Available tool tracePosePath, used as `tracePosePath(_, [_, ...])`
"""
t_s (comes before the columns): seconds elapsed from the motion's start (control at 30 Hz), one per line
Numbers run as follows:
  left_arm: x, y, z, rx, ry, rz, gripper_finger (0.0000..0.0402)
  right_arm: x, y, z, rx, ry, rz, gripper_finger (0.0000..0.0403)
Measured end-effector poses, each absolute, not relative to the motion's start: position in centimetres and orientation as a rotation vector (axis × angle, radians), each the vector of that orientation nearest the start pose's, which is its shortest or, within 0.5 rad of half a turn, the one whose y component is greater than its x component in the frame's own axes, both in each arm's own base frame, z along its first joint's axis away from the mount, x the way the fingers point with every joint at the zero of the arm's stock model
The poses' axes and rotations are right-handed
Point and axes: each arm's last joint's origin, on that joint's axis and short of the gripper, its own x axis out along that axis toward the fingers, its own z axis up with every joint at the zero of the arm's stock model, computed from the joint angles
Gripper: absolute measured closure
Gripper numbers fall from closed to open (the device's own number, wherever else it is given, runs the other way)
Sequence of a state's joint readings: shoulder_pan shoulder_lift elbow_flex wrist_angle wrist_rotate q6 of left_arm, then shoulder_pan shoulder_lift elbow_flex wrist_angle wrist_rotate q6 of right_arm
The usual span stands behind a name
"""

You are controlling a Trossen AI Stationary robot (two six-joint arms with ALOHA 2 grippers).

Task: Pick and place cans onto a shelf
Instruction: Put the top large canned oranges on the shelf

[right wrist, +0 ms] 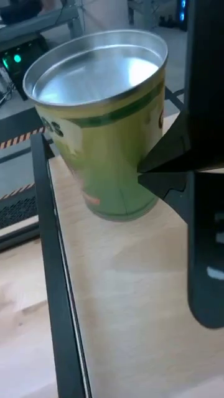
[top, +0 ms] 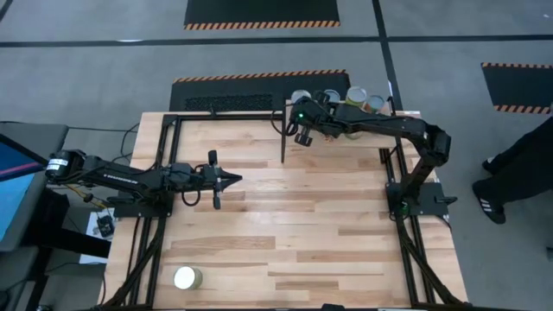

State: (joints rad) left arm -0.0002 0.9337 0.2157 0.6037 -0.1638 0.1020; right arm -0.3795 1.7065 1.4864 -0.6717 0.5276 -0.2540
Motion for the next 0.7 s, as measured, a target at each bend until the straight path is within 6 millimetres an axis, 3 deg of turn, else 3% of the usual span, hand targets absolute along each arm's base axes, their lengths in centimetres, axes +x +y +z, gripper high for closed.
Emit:
tracePosePath(0.4, [18.3, 0.5, 18.9, 0.112, 0.123, 0.158, 0.0393, 33.5, -13.8, 31.0, -0.250, 0.935, -0.650, 0.0394])
tracePosePath(0.7, [18.3, 0.5, 18.9, 0.112, 0.123, 0.157, 0.0393, 33.4, -14.8, 31.4, -0.228, 0.887, -0.688, 0.0394])
